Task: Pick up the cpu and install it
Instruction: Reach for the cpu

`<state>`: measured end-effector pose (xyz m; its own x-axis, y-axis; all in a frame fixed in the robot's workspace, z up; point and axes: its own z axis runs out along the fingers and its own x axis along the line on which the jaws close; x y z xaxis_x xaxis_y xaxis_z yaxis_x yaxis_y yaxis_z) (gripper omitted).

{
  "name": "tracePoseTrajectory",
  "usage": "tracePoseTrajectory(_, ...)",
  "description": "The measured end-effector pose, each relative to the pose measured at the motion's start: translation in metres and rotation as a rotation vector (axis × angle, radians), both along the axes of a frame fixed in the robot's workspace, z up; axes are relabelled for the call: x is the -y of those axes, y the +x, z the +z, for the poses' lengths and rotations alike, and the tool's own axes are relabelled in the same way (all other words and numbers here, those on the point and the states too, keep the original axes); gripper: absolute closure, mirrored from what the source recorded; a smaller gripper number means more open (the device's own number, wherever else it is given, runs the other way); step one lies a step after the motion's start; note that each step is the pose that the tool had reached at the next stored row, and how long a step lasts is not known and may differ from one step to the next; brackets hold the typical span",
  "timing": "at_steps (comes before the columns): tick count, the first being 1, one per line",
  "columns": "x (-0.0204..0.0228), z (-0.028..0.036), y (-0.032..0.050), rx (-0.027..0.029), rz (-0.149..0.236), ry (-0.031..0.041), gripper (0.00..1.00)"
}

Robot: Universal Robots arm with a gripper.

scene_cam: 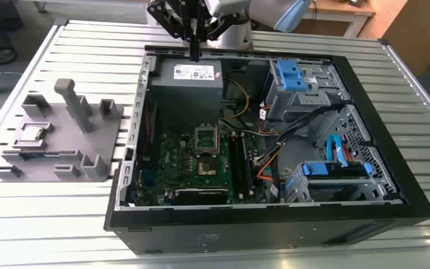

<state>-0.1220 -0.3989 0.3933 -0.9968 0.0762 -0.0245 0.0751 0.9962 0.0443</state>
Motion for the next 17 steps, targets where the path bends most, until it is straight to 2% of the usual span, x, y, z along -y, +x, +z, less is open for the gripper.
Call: tracePoseTrajectory(17, 0.0000, 0.0000, -0.0059, 0.0000, 0.000, 0.0000, 0.89)
